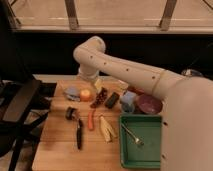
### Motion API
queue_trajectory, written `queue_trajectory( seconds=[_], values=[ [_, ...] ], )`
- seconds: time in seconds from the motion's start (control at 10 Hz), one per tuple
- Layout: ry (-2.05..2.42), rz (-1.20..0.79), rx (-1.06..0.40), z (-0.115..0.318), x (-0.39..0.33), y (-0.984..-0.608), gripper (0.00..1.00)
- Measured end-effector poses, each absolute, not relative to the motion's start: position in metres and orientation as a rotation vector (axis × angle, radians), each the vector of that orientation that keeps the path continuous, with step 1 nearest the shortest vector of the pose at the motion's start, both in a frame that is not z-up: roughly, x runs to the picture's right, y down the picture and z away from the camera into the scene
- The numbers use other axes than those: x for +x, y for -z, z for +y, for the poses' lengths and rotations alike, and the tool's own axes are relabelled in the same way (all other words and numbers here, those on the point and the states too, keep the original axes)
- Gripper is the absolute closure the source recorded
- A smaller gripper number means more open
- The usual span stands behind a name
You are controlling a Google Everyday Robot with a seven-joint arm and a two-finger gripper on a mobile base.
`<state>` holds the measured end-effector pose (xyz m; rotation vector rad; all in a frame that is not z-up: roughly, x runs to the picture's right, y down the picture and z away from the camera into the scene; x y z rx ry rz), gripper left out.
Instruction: Place apple in table surface
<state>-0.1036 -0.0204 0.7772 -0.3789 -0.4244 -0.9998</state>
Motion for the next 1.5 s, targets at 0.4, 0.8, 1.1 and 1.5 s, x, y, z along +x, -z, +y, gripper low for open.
queue_trajectory(
  seconds=[0.4, 0.8, 1.1, 1.5],
  values=[
    [1.015, -0.469, -0.385, -0.021, -0.123, -0.809, 0.2],
    [0.958, -0.452, -0.384, -0.021, -0.123, -0.818, 0.2],
    [0.836, -0.439, -0.403, -0.012, -0.13, -0.864, 0.2],
    [0.692, -0.419, -0.488, 0.005, -0.128, -0.916, 0.2]
  ],
)
